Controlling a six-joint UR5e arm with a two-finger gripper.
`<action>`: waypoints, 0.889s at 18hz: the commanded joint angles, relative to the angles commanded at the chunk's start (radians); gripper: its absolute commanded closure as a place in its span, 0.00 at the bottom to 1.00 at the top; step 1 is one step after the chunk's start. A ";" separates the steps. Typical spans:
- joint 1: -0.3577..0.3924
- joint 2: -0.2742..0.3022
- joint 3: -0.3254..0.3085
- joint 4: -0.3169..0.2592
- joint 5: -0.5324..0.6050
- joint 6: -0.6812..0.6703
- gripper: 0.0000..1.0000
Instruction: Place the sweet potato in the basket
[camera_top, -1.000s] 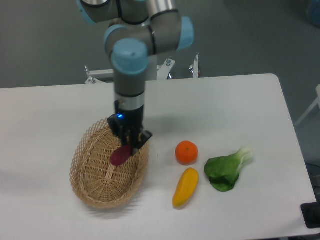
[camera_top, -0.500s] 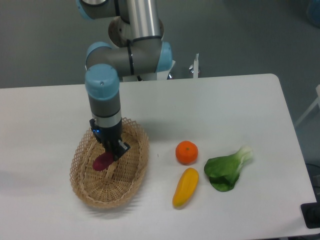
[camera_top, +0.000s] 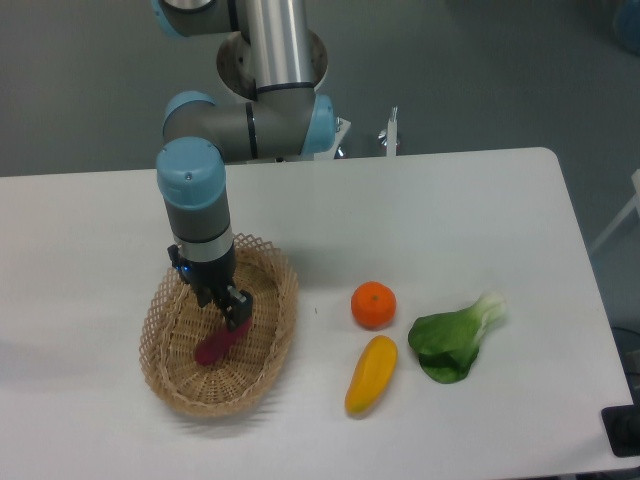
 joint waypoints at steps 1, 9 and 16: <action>0.000 0.002 0.020 0.001 -0.002 -0.002 0.00; 0.024 0.018 0.106 0.000 0.106 -0.022 0.00; 0.188 0.116 0.114 -0.142 0.147 0.145 0.00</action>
